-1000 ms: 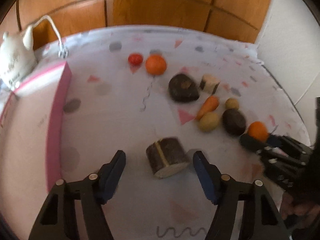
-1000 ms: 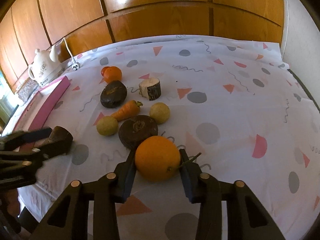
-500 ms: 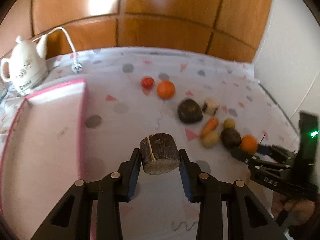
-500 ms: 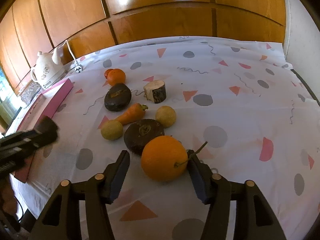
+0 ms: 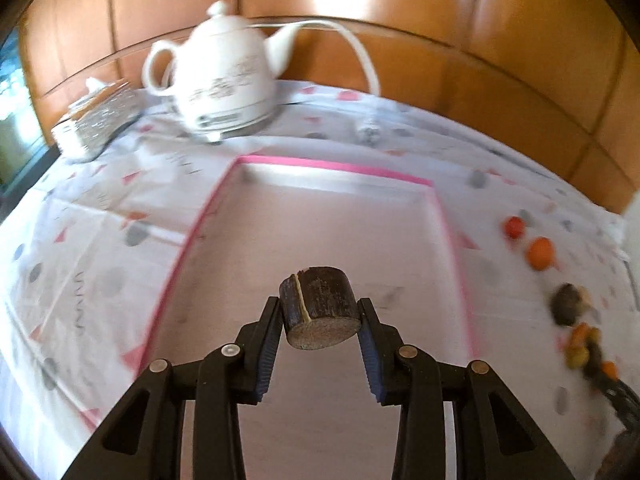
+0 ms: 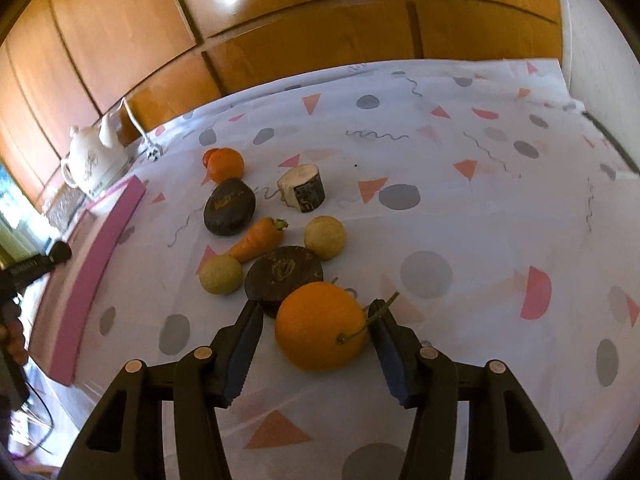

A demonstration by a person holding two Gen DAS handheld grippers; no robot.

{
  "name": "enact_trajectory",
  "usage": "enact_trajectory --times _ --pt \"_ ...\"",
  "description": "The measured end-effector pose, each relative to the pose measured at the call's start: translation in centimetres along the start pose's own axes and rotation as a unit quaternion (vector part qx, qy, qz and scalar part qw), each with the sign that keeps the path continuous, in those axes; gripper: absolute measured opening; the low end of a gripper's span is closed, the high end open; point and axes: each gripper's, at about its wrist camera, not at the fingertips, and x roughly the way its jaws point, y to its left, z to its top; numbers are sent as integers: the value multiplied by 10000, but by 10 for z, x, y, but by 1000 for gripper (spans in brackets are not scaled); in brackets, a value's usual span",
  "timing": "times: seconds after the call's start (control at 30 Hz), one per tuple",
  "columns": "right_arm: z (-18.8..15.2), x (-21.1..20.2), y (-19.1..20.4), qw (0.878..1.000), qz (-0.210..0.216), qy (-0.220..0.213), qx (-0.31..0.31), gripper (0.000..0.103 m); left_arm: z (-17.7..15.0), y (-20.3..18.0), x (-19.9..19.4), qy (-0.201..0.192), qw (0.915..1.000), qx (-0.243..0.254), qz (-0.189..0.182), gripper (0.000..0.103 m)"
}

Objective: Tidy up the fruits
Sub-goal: 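Place the log slice in the pink tray with the left tool while the right carries the orange, then lower the orange into the pink tray and open the right tool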

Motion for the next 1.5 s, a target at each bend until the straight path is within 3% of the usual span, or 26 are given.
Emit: enact_trajectory --times 0.07,0.1,0.17,0.47,0.87,1.27,1.5 --pt "1 0 0 10000 12 33 21 56 -4 9 0 34 9999 -140 84 43" --pt "1 0 1 10000 8 44 18 56 -6 12 -2 13 9997 -188 124 58" --pt "1 -1 1 10000 43 68 16 45 -9 13 -11 -169 9995 -248 137 73" --pt "-1 1 8 9997 -93 114 -198 41 -27 -10 -47 -514 9986 104 -34 73" --pt "-18 -12 23 9983 -112 244 -509 40 -49 -6 -65 -521 9985 -39 -149 73" --pt "-24 7 104 9867 465 488 -1481 38 -61 7 -70 -538 9984 -138 -55 74" --pt "-6 13 167 9756 1046 332 -1902 38 -64 17 -68 -521 9983 -253 -23 74"
